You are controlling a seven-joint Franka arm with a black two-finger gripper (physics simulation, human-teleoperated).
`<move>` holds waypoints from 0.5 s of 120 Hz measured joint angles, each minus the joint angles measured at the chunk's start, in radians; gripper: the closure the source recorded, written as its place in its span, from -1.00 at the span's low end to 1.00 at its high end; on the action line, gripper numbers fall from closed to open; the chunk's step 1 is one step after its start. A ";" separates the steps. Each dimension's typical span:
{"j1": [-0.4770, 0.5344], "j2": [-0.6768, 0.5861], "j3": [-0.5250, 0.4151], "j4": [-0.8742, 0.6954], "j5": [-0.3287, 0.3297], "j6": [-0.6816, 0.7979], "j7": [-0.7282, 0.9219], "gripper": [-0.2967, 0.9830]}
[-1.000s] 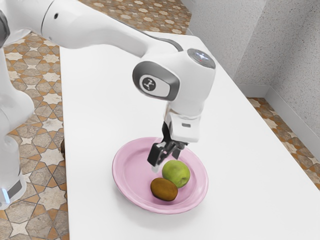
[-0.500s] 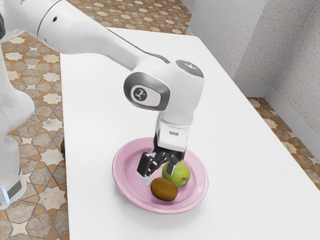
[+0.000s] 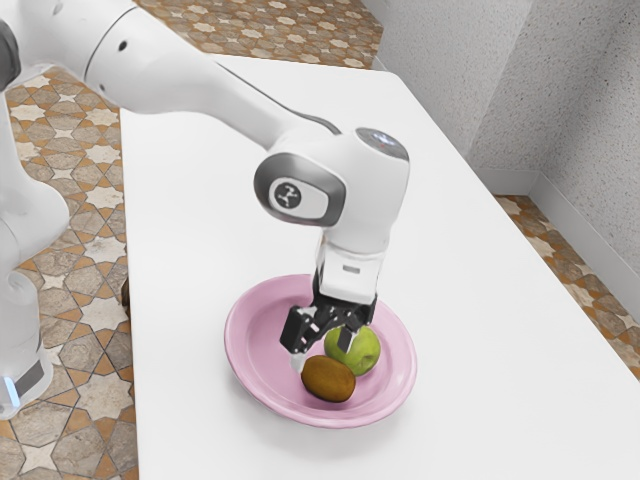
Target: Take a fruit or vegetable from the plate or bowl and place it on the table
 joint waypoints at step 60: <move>-0.002 0.078 -0.001 -0.003 -0.053 0.044 0.047 -0.56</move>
